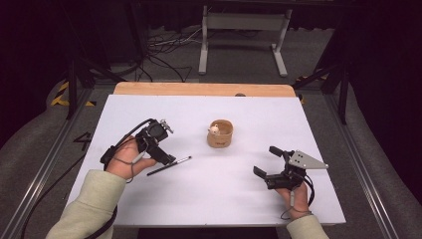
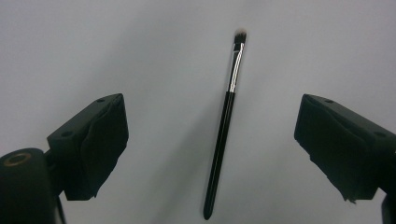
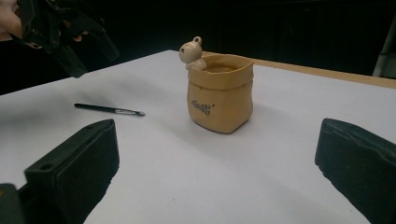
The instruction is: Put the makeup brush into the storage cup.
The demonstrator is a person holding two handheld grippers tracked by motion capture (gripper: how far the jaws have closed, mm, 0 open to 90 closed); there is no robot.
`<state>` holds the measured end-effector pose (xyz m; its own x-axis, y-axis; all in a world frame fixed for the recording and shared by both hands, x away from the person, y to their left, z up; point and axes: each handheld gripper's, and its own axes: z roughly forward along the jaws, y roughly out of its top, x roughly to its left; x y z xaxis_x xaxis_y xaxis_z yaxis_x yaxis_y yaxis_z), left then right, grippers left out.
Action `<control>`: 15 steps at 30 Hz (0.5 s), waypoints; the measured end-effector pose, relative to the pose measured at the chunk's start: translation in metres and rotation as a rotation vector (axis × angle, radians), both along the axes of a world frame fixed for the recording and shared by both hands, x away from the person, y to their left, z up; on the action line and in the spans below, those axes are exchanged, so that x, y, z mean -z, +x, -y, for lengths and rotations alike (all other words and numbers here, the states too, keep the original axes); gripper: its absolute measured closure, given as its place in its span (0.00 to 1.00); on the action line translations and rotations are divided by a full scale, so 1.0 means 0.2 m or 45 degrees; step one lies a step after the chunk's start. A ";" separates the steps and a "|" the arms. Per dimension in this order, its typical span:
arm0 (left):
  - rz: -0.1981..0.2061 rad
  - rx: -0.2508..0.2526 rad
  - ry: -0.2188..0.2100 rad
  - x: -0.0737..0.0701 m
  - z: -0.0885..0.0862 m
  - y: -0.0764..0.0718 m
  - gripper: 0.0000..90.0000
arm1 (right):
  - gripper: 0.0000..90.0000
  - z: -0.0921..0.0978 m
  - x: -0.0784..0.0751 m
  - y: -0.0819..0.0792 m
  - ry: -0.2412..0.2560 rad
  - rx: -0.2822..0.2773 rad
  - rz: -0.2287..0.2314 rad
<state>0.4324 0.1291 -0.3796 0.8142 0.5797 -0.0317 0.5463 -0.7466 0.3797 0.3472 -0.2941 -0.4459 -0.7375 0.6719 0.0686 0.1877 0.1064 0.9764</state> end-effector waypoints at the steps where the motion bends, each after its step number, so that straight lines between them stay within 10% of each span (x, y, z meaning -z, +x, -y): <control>1: -0.005 0.003 0.004 0.01 0.00 0.00 0.13 | 0.00 0.00 0.00 0.00 0.001 0.000 -0.002; 15: -0.072 0.003 0.022 0.09 0.00 0.01 0.22 | 0.00 0.00 0.00 0.00 0.023 -0.025 -0.024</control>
<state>0.4339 0.1295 -0.3980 0.8127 0.5787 -0.0679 0.5648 -0.7539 0.3355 0.3477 -0.2938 -0.4465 -0.7491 0.6557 0.0944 0.2039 0.0927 0.9746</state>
